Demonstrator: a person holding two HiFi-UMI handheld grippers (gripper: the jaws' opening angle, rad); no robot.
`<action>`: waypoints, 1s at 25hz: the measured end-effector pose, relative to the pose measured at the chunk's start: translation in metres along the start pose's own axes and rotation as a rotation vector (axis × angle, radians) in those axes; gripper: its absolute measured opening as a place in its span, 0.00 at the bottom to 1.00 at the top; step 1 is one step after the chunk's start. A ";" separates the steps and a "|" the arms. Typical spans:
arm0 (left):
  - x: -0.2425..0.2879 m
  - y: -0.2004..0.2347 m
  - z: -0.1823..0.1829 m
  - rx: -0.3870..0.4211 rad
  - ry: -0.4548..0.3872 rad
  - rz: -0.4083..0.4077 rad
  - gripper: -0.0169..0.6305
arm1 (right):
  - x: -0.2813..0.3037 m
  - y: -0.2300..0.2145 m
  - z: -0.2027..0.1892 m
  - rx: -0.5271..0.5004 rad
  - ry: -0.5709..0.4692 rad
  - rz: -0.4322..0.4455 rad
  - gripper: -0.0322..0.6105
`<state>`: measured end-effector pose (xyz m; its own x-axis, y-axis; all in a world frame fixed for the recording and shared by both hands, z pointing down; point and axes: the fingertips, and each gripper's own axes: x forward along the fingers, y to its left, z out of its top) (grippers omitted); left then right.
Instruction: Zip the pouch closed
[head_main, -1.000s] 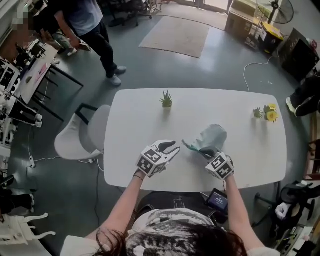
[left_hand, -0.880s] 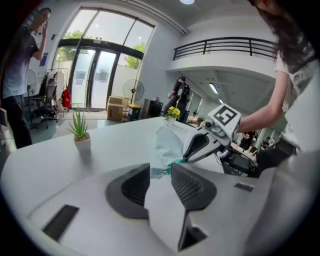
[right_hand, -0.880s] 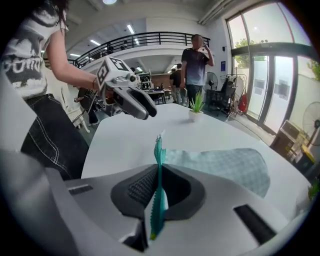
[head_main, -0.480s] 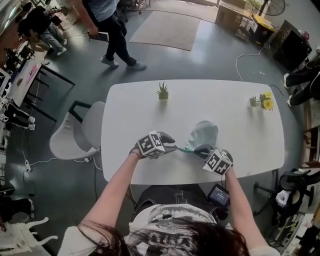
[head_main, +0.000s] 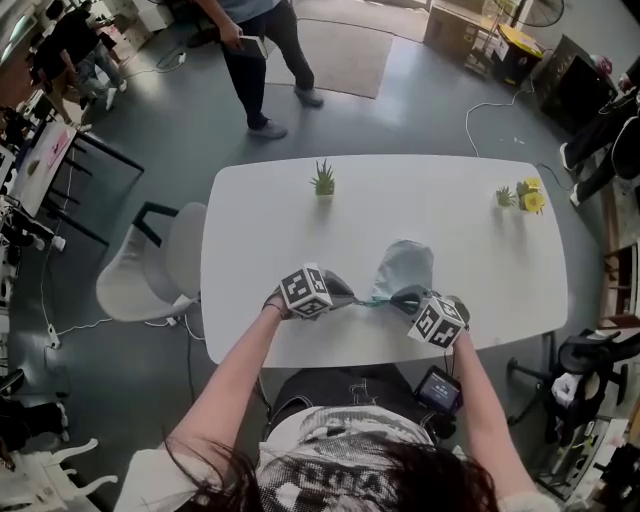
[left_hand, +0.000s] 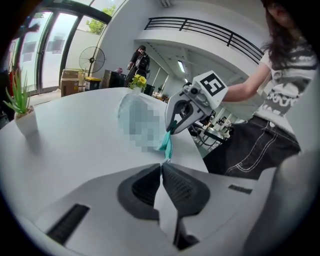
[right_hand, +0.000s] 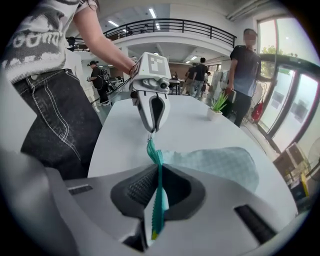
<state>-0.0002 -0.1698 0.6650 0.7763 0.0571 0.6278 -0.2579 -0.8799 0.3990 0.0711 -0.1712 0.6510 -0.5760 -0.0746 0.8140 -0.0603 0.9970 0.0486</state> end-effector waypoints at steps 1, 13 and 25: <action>0.000 0.000 0.002 -0.016 -0.020 0.006 0.06 | 0.000 -0.002 -0.002 0.025 0.000 -0.014 0.09; 0.000 -0.006 0.022 -0.101 -0.180 0.137 0.05 | -0.018 0.010 0.021 0.519 -0.167 -0.223 0.25; 0.022 -0.053 0.029 -0.076 -0.195 0.034 0.05 | 0.021 0.050 0.013 0.793 -0.115 -0.233 0.28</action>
<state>0.0467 -0.1352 0.6381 0.8611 -0.0714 0.5034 -0.3233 -0.8411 0.4336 0.0456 -0.1231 0.6633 -0.5549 -0.3214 0.7673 -0.7196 0.6482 -0.2489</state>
